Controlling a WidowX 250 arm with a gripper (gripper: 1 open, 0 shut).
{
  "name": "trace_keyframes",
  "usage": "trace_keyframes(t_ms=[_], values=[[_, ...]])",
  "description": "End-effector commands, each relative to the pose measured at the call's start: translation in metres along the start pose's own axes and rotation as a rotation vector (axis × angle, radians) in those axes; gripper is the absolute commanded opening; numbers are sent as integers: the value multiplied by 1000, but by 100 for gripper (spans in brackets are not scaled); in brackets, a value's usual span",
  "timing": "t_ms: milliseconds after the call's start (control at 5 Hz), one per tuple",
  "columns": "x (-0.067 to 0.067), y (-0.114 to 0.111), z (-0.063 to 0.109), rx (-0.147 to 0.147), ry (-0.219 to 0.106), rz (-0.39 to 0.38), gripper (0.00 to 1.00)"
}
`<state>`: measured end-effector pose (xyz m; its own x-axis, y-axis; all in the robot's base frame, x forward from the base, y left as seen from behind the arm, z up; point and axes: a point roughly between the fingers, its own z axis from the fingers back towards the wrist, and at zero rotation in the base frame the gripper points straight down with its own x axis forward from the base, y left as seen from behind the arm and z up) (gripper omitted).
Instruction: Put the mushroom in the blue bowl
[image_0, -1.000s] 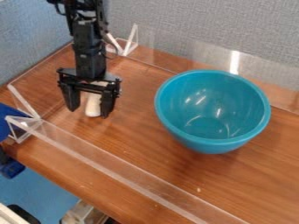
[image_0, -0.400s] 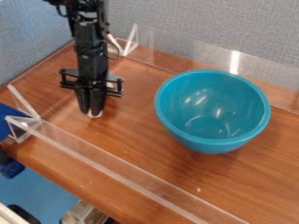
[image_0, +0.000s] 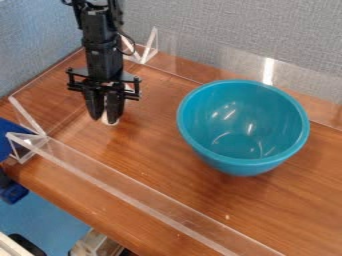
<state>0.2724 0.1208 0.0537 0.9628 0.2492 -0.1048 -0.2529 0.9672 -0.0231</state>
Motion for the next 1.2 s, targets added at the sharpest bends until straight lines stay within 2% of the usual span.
trace_keyframes(t_ms=[0, 200, 400, 600, 1000], values=[[9, -1, 24, 23, -90, -14, 0], [13, -2, 22, 27, -91, -22, 0], [16, -2, 16, 33, -84, -25, 100], [18, -1, 13, 38, -82, -25, 100], [25, -2, -7, 39, -56, -24, 100]])
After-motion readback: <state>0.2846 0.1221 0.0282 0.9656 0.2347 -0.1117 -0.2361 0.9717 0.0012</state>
